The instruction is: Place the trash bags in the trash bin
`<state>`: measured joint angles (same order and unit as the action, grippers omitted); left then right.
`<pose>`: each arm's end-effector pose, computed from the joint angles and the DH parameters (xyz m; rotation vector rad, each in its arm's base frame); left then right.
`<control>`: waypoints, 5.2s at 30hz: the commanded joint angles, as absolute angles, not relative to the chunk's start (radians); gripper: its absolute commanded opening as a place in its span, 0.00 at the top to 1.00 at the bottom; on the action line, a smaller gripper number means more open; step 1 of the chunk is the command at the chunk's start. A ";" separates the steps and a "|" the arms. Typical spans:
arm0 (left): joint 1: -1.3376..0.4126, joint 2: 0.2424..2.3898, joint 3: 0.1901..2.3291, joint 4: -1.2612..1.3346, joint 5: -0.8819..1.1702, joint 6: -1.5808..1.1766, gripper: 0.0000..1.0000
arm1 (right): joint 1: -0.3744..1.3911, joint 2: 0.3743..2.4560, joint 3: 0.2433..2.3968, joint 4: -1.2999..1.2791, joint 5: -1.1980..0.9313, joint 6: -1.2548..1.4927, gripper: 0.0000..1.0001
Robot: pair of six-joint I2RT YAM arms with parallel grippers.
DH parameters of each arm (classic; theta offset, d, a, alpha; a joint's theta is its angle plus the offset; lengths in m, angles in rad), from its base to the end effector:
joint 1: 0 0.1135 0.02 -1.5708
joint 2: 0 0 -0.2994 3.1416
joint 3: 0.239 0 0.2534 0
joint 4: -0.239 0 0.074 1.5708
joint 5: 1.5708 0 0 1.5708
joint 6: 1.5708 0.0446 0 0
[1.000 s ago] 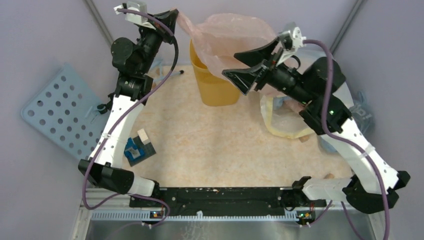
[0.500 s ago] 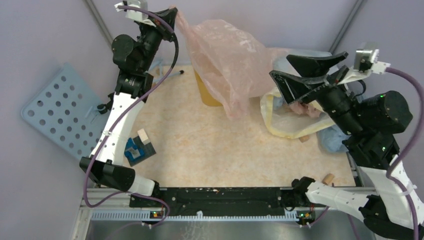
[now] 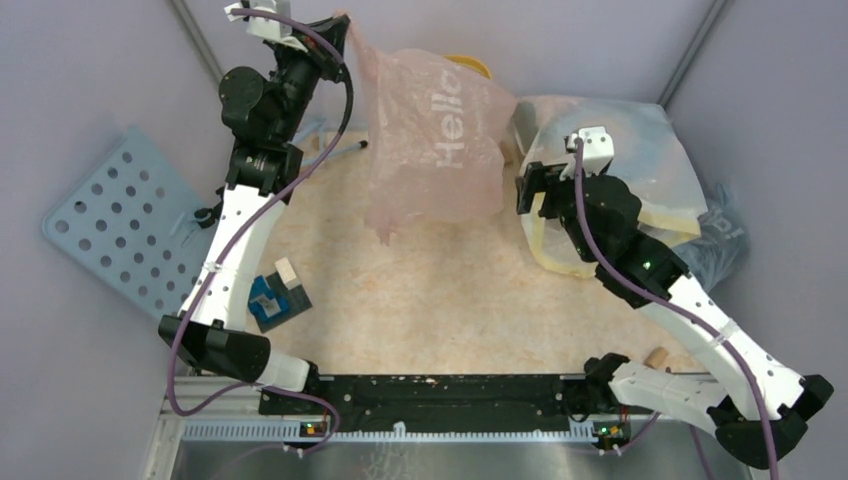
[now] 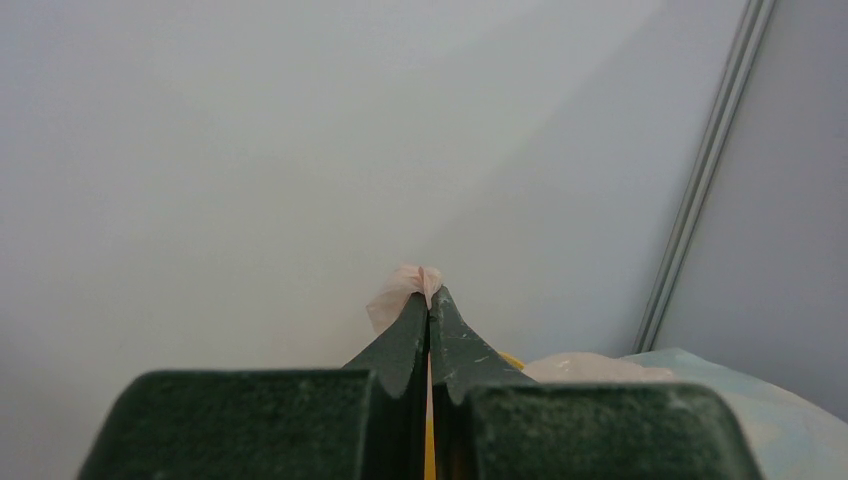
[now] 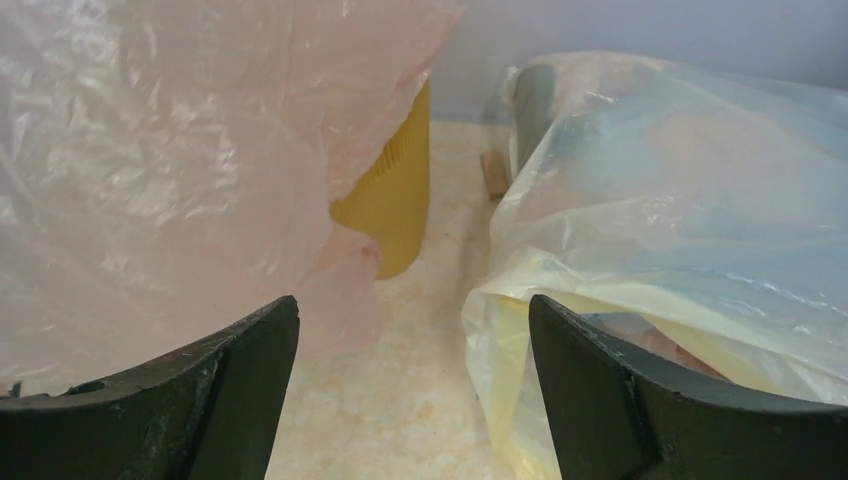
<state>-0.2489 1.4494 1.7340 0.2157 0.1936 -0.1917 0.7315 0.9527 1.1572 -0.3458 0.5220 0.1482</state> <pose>0.2950 -0.0838 0.5939 0.2075 1.0737 -0.5000 0.1540 0.1083 0.4504 -0.1084 1.6942 0.2114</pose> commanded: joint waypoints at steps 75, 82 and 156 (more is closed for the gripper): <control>-0.222 1.419 1.920 0.494 0.388 -0.322 1.00 | 0.599 1.812 2.064 0.129 0.272 -0.109 1.00; -0.221 1.455 1.909 0.498 0.347 -0.298 1.00 | 0.586 1.849 2.093 0.140 0.258 -0.150 1.00; -0.192 1.681 1.805 0.596 0.447 -0.371 1.00 | 0.485 1.853 2.085 -0.302 0.239 0.127 0.22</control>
<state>-0.1970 1.7061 1.8244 0.5488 0.4252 -0.3500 0.5060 1.8000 1.9862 -0.1768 0.1928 0.0647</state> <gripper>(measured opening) 0.004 0.773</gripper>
